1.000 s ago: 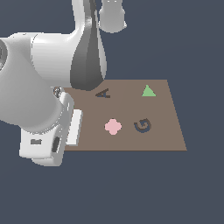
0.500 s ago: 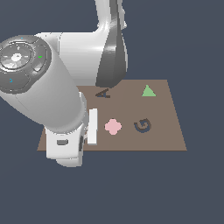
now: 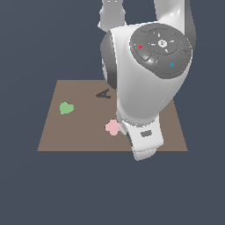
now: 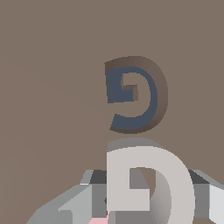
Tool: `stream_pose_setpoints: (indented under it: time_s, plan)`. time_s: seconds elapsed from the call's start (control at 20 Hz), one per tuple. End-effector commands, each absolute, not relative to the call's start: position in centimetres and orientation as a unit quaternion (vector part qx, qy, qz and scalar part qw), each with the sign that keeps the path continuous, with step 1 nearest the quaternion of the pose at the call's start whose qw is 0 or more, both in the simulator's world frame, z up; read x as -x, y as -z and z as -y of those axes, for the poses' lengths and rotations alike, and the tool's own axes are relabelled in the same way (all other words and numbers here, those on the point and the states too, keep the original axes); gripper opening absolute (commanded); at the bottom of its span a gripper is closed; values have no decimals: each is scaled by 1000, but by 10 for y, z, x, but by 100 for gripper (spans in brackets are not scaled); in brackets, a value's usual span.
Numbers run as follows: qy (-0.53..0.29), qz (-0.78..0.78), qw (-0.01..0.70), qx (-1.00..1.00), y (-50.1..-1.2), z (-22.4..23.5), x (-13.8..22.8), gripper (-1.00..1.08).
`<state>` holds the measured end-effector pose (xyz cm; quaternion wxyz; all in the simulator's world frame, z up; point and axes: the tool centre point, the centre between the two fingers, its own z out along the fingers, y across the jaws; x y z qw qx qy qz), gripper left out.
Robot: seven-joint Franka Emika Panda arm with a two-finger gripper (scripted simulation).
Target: Insert a designated object into the corresponding slot on a board.
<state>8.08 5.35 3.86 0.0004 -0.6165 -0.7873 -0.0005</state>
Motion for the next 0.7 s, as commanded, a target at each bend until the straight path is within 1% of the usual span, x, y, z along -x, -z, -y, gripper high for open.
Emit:
stream_pose_setpoints:
  time_s: [0.0, 0.25, 0.65]
  plan:
    - [0, 799, 0, 601, -39, -81, -74, -100]
    - [0, 811, 0, 585, -40, -109, -67, -100]
    - [0, 811, 0, 585, -31, -112, -66, -100]
